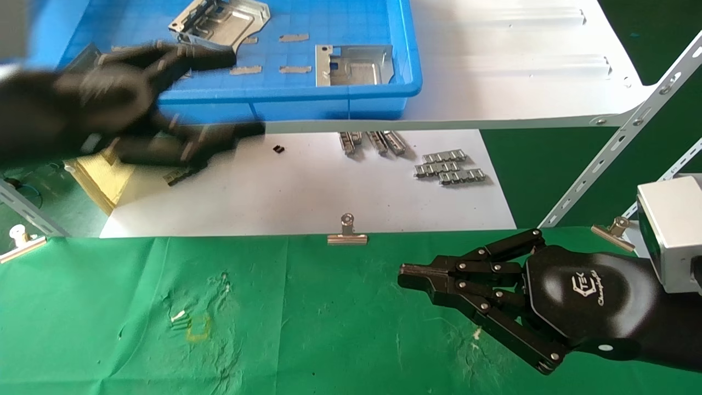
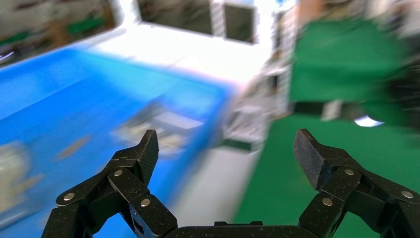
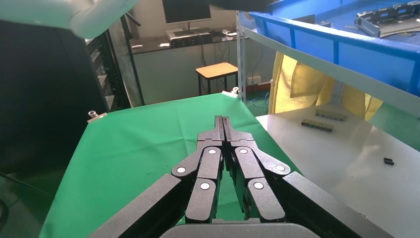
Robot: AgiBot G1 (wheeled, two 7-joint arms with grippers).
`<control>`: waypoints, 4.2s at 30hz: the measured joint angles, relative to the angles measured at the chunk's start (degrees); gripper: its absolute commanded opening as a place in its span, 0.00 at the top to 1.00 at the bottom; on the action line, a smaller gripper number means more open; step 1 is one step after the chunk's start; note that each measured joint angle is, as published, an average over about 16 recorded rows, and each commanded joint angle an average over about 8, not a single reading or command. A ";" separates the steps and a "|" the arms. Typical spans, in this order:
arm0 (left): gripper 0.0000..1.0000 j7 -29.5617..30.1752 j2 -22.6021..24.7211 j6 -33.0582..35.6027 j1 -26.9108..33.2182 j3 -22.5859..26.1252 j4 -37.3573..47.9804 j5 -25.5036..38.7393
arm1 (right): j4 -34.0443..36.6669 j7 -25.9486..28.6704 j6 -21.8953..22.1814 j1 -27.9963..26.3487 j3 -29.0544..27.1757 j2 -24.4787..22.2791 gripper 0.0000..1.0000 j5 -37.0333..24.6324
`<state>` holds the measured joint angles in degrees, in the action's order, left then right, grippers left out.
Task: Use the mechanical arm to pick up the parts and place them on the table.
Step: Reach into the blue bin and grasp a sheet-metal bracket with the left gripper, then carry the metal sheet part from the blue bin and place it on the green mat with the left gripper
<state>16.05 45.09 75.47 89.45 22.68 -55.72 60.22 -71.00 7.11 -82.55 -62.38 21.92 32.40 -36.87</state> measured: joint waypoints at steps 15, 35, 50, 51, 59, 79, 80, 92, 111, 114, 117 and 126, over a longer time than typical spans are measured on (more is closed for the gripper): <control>0.49 -1.80 19.65 -22.73 25.44 9.14 38.91 22.56 | 0.00 0.00 0.00 0.00 0.00 0.00 1.00 0.00; 1.00 -2.65 25.79 -31.40 31.02 11.86 54.36 27.58 | 0.00 0.00 0.00 0.00 0.00 0.00 1.00 0.00; 1.00 -2.40 25.51 -31.76 31.53 11.47 55.36 27.02 | 0.00 0.00 0.00 0.00 0.01 0.00 1.00 0.00; 1.00 -2.42 25.49 -31.77 31.55 11.46 55.37 27.00 | 0.00 0.00 0.00 0.00 0.01 0.00 1.00 0.00; 1.00 -2.90 25.11 -30.93 31.69 11.15 55.13 26.55 | 0.00 0.00 0.00 0.00 0.01 0.00 0.98 0.00; 1.00 -15.42 16.70 -1.03 30.84 5.26 49.21 17.12 | 0.00 0.00 0.00 0.00 0.01 0.00 0.00 0.01; 1.00 -16.66 16.13 0.93 30.52 4.96 48.92 16.58 | 0.00 0.00 0.00 0.00 0.01 0.00 0.00 0.01; 1.00 -29.89 9.07 15.32 23.15 3.84 42.63 10.15 | 0.00 0.00 0.00 0.00 0.01 0.00 0.00 0.01; 1.00 -52.02 -1.88 13.91 3.44 15.08 28.85 7.43 | 0.00 -0.01 0.00 0.00 0.01 0.00 0.00 0.01; 1.00 -55.62 -0.99 13.18 3.08 16.55 31.55 9.46 | 0.00 -0.01 0.00 0.00 0.01 0.00 0.00 0.01; 1.00 -58.60 0.23 12.27 3.12 17.58 34.60 11.14 | 0.00 -0.01 0.00 0.00 0.01 0.00 0.00 0.01; 0.04 -64.08 3.26 10.90 4.43 19.04 42.26 13.68 | 0.00 -0.01 0.00 0.00 0.01 0.00 0.00 0.01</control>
<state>-48.03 48.35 86.37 93.88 41.72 -13.47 73.90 -71.00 7.10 -82.54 -62.39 21.93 32.40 -36.86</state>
